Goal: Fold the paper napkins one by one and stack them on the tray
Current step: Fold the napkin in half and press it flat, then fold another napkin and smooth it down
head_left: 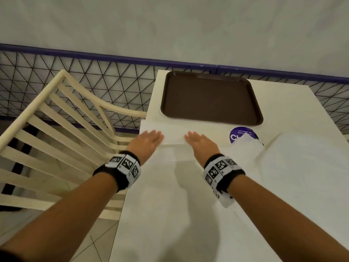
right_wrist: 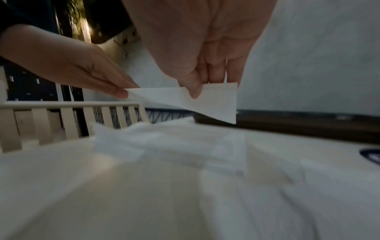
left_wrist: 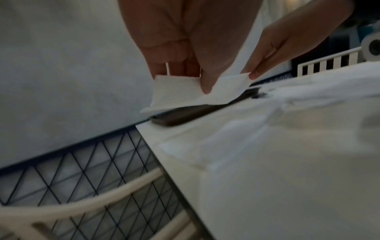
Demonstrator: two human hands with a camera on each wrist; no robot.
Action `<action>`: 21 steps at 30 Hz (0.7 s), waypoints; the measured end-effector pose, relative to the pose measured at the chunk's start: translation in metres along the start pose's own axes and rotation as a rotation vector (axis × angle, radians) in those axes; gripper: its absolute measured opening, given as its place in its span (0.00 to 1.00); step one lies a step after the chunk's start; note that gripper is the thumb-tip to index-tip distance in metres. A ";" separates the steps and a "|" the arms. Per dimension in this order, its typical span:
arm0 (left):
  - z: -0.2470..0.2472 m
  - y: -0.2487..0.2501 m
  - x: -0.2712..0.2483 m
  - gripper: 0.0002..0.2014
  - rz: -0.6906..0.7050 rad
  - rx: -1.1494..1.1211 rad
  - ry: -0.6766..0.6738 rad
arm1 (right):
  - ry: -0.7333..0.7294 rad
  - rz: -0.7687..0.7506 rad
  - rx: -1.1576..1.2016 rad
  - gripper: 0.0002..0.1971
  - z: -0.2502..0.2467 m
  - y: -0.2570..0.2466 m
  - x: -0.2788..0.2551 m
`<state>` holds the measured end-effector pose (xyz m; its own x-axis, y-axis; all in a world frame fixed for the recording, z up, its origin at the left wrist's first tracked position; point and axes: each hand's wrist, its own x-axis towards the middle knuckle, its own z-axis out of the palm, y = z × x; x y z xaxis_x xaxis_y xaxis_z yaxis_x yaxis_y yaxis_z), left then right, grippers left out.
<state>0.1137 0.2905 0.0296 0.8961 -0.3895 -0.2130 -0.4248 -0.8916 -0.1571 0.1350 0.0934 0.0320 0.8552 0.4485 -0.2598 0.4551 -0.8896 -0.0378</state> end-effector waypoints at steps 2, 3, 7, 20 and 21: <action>0.025 0.003 -0.001 0.30 0.019 0.023 -0.092 | -0.101 -0.014 0.014 0.30 0.020 -0.002 -0.001; 0.034 0.005 -0.001 0.30 0.019 0.010 -0.125 | -0.142 -0.015 0.027 0.31 0.029 -0.002 -0.001; 0.055 0.006 0.000 0.32 0.029 -0.073 -0.051 | -0.166 0.001 0.091 0.33 0.051 -0.003 -0.001; 0.049 0.029 0.004 0.24 -0.029 -0.137 0.030 | -0.080 0.179 0.156 0.24 0.053 0.025 -0.036; 0.043 0.037 0.007 0.22 -0.013 -0.183 0.059 | -0.065 0.242 0.174 0.24 0.055 0.037 -0.047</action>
<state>0.0984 0.2649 -0.0189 0.9095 -0.3860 -0.1546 -0.3878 -0.9215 0.0193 0.0982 0.0346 -0.0107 0.9131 0.2208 -0.3428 0.1863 -0.9737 -0.1310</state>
